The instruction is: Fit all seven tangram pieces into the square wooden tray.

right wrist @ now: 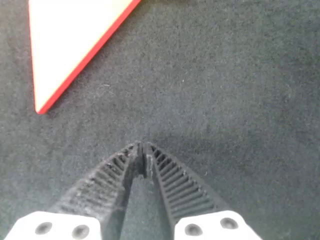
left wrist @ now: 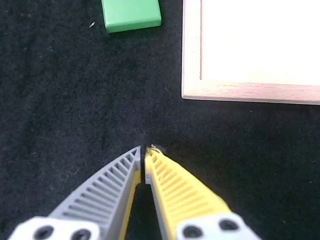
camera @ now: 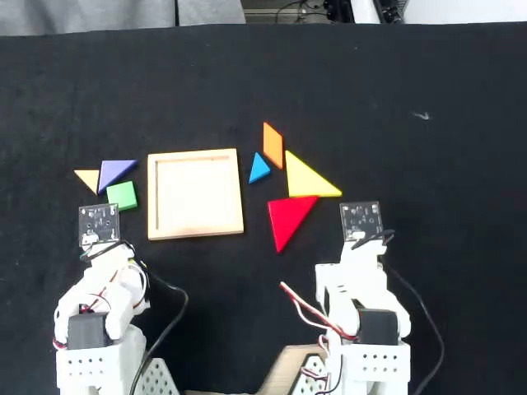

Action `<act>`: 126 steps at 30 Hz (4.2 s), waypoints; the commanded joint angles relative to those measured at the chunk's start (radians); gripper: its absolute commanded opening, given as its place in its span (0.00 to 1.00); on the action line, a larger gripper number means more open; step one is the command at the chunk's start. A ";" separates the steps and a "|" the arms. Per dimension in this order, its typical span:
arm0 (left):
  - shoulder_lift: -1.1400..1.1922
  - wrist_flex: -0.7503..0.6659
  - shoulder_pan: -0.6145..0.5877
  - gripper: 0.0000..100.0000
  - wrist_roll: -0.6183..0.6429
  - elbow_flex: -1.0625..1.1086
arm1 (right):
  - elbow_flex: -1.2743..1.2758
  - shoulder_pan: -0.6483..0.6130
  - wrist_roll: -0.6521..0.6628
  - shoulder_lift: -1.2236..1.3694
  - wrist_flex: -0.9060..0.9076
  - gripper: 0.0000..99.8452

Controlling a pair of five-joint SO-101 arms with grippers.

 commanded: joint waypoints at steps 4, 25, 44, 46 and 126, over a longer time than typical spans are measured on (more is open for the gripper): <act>-0.005 0.006 -0.008 0.03 0.006 0.019 | 0.001 0.011 0.000 -0.071 0.006 0.01; -0.005 0.006 -0.008 0.03 0.006 0.019 | 0.001 0.011 0.000 -0.071 0.006 0.01; -0.005 0.006 -0.002 0.03 0.006 0.019 | 0.001 0.009 0.000 -0.071 0.006 0.01; -0.005 0.006 -0.002 0.03 0.006 0.019 | 0.001 0.005 -0.005 -0.071 0.006 0.01; 1.372 -0.342 0.068 0.18 0.135 -0.975 | -1.294 -0.132 0.333 1.412 -0.114 0.19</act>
